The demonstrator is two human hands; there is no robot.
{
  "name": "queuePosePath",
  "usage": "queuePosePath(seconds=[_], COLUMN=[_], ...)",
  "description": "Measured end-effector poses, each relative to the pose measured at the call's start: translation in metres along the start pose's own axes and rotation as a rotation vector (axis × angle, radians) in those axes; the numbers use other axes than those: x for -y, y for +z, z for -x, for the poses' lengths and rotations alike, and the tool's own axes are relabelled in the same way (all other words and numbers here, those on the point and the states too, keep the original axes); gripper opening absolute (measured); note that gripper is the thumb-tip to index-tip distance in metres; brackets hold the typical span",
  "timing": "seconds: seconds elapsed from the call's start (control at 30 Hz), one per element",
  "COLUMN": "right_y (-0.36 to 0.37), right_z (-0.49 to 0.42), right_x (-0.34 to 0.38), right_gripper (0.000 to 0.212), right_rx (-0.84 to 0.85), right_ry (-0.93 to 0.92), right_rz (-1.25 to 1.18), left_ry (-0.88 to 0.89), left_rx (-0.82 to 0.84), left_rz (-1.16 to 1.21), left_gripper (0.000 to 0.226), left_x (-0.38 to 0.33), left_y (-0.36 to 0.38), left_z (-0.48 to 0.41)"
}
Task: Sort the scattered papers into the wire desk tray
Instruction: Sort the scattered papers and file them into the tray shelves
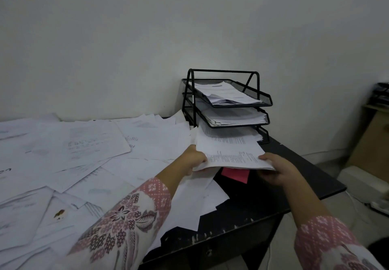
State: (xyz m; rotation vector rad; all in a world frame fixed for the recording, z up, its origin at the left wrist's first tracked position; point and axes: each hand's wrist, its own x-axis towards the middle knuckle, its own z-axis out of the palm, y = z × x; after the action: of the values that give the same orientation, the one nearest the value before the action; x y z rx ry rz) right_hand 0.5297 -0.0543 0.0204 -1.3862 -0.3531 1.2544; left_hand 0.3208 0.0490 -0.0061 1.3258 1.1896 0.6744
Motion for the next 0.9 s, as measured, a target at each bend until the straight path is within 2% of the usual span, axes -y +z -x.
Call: queuePosePath(seconds=[0.17, 0.37, 0.43, 0.5, 0.63, 0.7, 0.77, 0.83, 0.9], right_y=[-0.002, 0.008, 0.016, 0.024, 0.030, 0.032, 0.036, 0.040, 0.043], right_z=[-0.009, -0.012, -0.010, -0.010, -0.016, -0.019, -0.025, -0.037, -0.050], right_x=[-0.005, -0.012, -0.016, -0.021, -0.020, -0.015, -0.009, -0.004, 0.001], right_gripper=[0.008, 0.006, 0.014, 0.027, 0.044, 0.044, 0.044, 0.046, 0.044], right_rx=[-0.052, -0.132, -0.146, -0.187, -0.256, -0.270, -0.275, -0.273, -0.307], right_ry=[-0.066, -0.201, -0.229, -0.246, -0.301, -0.308, -0.288, -0.287, -0.294], right_rz=[-0.130, -0.380, -0.346, -0.214, -0.053, -0.037, -0.068, -0.129, -0.163], left_ry=[0.045, 0.094, 0.105, 0.137, 0.261, 0.367, 0.455, 0.480, 0.472], left_rx=[-0.042, -0.092, -0.082, -0.084, -0.232, -0.381, -0.528, -0.555, -0.495], left_rz=[0.033, 0.050, 0.055, 0.032, -0.062, -0.236, -0.540, -0.842, -1.043], left_gripper=[0.044, 0.050, 0.052, 0.047, 0.019, 0.024, 0.027, 0.028, 0.033], left_x=[-0.004, -0.003, -0.004, -0.005, 0.000, 0.011, 0.028, 0.046, 0.060], left_y=[0.012, 0.014, 0.016, 0.017, 0.000, -0.018, -0.039, -0.054, -0.062], left_z=[-0.003, -0.010, -0.011, -0.007, 0.002, 0.005, 0.005, 0.003, 0.002])
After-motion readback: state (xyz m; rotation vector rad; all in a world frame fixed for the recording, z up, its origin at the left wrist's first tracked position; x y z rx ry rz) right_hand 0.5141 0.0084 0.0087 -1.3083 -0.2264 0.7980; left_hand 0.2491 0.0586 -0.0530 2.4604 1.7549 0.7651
